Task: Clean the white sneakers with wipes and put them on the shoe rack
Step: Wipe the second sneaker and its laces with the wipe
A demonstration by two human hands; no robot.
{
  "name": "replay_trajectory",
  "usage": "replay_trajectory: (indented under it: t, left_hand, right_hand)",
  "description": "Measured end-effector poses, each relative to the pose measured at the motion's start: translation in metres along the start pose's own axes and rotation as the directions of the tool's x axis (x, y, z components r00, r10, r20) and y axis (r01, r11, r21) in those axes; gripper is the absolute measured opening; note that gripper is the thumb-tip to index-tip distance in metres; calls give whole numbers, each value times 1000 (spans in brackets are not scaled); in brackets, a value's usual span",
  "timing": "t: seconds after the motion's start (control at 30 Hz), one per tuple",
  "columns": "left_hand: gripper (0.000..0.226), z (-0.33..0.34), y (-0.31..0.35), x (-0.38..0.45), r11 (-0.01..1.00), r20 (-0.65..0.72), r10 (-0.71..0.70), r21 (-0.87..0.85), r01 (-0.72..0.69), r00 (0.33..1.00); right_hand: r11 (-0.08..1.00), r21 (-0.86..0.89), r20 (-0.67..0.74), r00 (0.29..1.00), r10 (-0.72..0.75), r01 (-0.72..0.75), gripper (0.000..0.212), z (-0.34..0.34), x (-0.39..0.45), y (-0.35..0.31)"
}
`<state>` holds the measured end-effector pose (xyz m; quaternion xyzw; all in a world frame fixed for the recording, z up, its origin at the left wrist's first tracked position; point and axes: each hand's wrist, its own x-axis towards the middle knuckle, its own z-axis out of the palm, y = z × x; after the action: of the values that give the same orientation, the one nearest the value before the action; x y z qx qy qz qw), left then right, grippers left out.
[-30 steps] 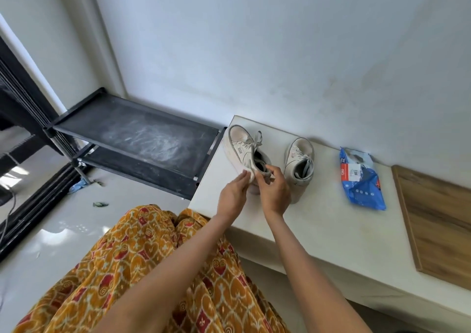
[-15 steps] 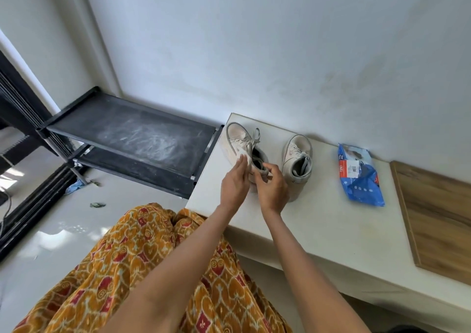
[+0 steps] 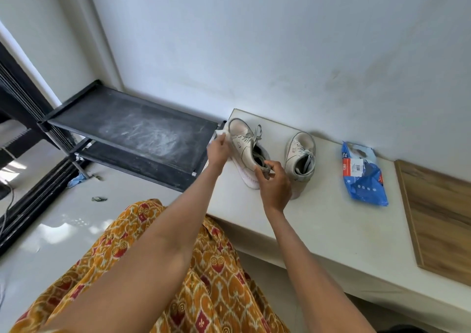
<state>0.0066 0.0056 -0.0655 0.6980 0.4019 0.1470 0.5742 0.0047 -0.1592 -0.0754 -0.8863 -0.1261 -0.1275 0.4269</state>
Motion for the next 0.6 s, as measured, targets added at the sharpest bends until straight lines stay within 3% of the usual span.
replay_trajectory:
  t: [0.07,0.27,0.5,0.6]
  left_hand:
    - [37,11,-1,-2,998,53,-11,-63,14,999]
    - [27,14,-8,-11,997,-68,73,7,-73,995]
    - [18,19,-33,-50,989,-62,9,-144,-18,998]
    - [16,22,-42,-72,986,-49,51,-157,-59,997]
  right_hand:
    - [1000,13,10,1000,-2,2,28,1,0,-1]
    - [999,39,11,1000,-5,4,26,2,0,-2]
    - [996,91,11,1000,22,-23,25,0,-3,-6]
    - [994,105,17,999,38,-39,25,0,-4,-8]
